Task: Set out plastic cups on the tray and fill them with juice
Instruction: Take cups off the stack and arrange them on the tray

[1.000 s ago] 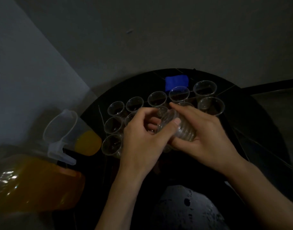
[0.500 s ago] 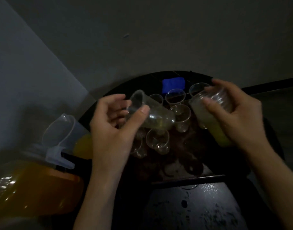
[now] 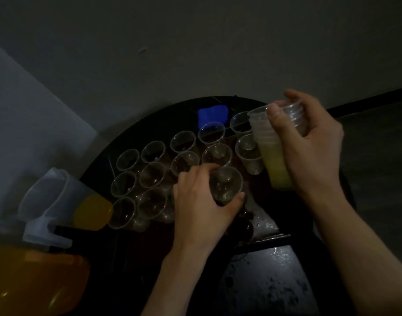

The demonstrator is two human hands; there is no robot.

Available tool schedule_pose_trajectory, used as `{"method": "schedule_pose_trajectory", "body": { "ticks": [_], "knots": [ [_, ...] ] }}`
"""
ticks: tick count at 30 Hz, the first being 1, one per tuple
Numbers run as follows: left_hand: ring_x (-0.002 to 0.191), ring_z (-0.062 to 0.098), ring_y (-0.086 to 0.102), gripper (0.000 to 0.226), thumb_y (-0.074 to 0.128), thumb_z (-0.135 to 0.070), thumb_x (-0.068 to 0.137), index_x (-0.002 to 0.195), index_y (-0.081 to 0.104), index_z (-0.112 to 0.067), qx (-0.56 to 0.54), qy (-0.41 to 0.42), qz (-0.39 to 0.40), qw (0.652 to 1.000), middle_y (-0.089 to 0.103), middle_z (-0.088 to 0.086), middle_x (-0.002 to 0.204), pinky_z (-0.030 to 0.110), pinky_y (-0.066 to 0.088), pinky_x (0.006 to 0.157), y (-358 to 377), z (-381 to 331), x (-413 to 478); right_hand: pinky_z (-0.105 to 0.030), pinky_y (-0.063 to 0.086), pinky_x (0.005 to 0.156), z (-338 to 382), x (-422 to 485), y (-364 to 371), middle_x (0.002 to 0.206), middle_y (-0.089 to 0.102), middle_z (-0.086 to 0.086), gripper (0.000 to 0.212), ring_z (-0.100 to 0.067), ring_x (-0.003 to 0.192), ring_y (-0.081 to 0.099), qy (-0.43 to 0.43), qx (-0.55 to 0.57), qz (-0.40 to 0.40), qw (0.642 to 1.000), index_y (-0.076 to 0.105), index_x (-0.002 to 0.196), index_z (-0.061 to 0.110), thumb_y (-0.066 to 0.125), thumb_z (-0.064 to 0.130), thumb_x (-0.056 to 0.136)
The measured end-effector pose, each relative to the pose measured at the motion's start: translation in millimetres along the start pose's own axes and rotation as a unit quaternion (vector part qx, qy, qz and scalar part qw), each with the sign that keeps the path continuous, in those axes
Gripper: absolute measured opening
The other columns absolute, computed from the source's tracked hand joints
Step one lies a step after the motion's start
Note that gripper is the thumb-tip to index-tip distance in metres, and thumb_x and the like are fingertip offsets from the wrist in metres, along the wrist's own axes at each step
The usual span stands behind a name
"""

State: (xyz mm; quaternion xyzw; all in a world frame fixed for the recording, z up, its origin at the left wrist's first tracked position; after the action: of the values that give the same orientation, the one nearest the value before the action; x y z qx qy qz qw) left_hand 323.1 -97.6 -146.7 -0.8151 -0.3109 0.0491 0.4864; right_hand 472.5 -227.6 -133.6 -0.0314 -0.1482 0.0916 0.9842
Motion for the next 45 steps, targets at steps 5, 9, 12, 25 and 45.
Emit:
{"method": "schedule_pose_trajectory", "body": {
  "ticks": [5,9,12,25,45],
  "knots": [
    [0.109,0.006,0.044,0.065,0.085,-0.050,0.069,0.124,0.058,-0.030,0.064,0.009,0.008,0.998,0.057,-0.015,0.116,0.035,0.040,0.101,12,2,2,-0.048,0.052,0.094,3,1,-2,0.111,0.067,0.009,0.075,-0.020,0.110,0.062,0.007,0.018,-0.015,1.000,0.058,0.132,0.029,0.056,0.079,0.076],
    [0.110,0.008,0.048,0.067,0.086,-0.050,0.067,0.125,0.058,-0.030,0.082,0.009,0.007,0.997,0.059,-0.014,0.117,0.032,0.039,0.100,14,4,2,-0.047,0.052,0.095,5,2,-5,0.102,0.067,0.012,0.066,-0.009,0.102,0.064,0.002,0.022,-0.024,0.999,0.060,0.130,0.026,0.059,0.070,0.081],
    [0.108,0.007,0.048,0.067,0.087,-0.050,0.067,0.124,0.058,-0.030,0.088,0.009,0.002,0.996,0.059,-0.014,0.117,0.029,0.036,0.099,13,4,3,-0.048,0.051,0.095,5,3,-5,0.104,0.065,0.013,0.069,-0.012,0.106,0.063,0.008,0.019,-0.022,1.000,0.058,0.131,0.029,0.057,0.074,0.079],
    [0.114,0.011,0.046,0.068,0.087,-0.050,0.066,0.124,0.060,-0.027,0.109,0.009,-0.010,0.994,0.061,-0.011,0.117,0.031,0.032,0.099,14,9,4,-0.049,0.052,0.095,7,1,-4,0.107,0.066,0.010,0.072,-0.013,0.105,0.064,0.008,0.016,-0.020,1.000,0.058,0.131,0.027,0.056,0.076,0.079],
    [0.098,0.001,0.067,0.023,0.056,-0.046,0.098,0.107,0.069,-0.029,-0.309,-0.032,0.059,0.949,0.072,-0.011,0.103,0.020,0.053,0.080,-39,-58,44,-0.034,0.050,0.098,19,-9,18,0.118,0.066,0.015,0.073,-0.001,0.113,0.061,-0.001,0.063,0.119,0.991,0.035,0.141,0.030,0.068,0.059,0.082]
  ]
}}
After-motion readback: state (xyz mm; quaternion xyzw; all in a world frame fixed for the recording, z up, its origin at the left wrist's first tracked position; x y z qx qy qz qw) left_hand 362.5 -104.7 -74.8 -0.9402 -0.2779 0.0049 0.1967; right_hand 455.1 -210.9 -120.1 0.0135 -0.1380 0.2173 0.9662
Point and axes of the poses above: each hand's wrist, its own x-axis towards the middle knuckle, its own y-axis out of the palm, z = x × y, the point moved 4 cm from there along x, towards the middle knuckle
